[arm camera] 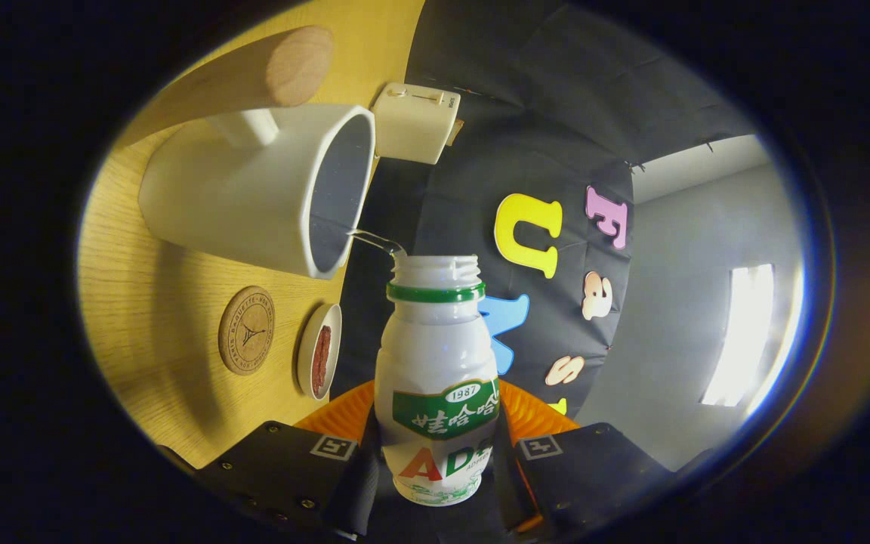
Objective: Take the bottle from table, then pour the juice into the cup, finally place the bottle on the coaster
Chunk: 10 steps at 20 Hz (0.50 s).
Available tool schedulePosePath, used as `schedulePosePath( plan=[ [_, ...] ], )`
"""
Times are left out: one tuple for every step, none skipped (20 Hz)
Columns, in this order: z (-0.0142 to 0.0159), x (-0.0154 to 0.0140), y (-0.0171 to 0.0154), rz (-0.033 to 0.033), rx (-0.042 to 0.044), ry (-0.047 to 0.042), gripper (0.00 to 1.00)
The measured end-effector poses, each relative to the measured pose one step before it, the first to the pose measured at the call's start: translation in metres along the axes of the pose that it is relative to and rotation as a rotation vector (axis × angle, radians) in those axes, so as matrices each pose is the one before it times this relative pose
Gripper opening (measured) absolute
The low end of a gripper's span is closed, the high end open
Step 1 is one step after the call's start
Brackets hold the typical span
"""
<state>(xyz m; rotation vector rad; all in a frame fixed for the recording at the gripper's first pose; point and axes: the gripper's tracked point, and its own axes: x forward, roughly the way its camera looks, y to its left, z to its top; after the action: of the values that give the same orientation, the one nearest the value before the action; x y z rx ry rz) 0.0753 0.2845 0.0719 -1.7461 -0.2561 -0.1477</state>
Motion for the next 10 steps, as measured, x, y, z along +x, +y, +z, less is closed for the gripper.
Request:
schedulePosePath(
  plan=[
    [0.00030, -0.00046, -0.00018, -0.00029, -0.00061, -0.00052, 0.63],
    [-0.00017, 0.00037, -0.00007, -0.00057, -0.00197, -0.00059, 0.63],
    [0.00030, -0.00057, -0.00015, -0.00142, -0.00272, 0.00053, 0.63],
    [-0.00048, 0.00049, -0.00039, -0.00152, -0.00312, -0.00090, 0.63],
    [-0.00033, -0.00015, -0.00009, -0.00117, -0.00362, -0.00039, 0.63],
    [0.00003, 0.00039, -0.00031, -0.00191, -0.00228, -0.00124, 0.63],
    [-0.00019, 0.00002, 0.00019, -0.00056, -0.00171, -0.00107, 0.63],
    [0.00037, 0.00020, 0.00023, -0.00009, -0.00197, -0.00044, 0.63],
    [0.00010, -0.00025, -0.00010, -0.00134, -0.00217, -0.00120, 0.63],
    [0.00055, 0.00004, -0.00020, -0.00149, -0.00303, -0.00087, 0.63]
  ],
)
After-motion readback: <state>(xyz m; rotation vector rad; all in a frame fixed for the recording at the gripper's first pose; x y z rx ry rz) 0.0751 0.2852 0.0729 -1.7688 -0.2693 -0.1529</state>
